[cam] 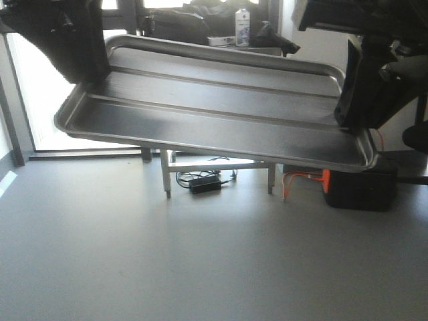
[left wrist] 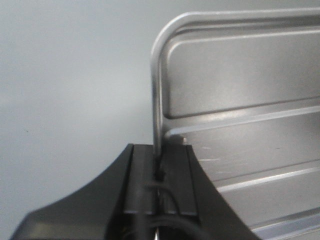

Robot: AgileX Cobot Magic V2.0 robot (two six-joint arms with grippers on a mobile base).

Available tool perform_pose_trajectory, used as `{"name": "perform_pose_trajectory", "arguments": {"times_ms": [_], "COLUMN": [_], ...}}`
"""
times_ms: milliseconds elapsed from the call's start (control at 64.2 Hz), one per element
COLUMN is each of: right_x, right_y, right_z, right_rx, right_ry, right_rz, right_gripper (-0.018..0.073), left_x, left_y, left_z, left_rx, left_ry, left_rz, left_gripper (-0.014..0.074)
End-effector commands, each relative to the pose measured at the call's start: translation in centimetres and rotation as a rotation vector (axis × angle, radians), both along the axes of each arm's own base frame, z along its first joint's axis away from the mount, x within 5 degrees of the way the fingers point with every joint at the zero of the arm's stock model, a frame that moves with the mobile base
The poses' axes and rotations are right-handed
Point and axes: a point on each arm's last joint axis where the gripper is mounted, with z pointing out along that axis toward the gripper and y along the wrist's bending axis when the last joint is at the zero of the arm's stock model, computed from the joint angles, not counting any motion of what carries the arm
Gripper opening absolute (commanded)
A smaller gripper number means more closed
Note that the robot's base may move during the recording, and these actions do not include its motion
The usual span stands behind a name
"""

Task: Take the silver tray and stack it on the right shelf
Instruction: 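Hold the tray level in both grippers while the base drives to another shelf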

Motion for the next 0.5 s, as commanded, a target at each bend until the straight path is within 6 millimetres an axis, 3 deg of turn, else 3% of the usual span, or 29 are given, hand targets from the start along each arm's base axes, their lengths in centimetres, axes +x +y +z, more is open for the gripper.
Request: {"name": "perform_pose_trajectory", "arguments": {"times_ms": [0, 482], "right_x": [0.02, 0.02], "right_y": [-0.1, -0.1], "right_z": [1.9, 1.9], "right_rx": [0.021, 0.021], "right_ry": [-0.101, -0.101], "right_rz": [0.025, 0.025], "right_gripper": [0.0057, 0.0057], "left_x": [-0.48, -0.47], "left_y": [0.21, 0.2], "left_z": [2.5, 2.5], "left_rx": [-0.058, -0.059], "left_ry": [-0.089, -0.091], "left_rz": [-0.016, -0.016], "left_gripper": [-0.0095, -0.0095]}}
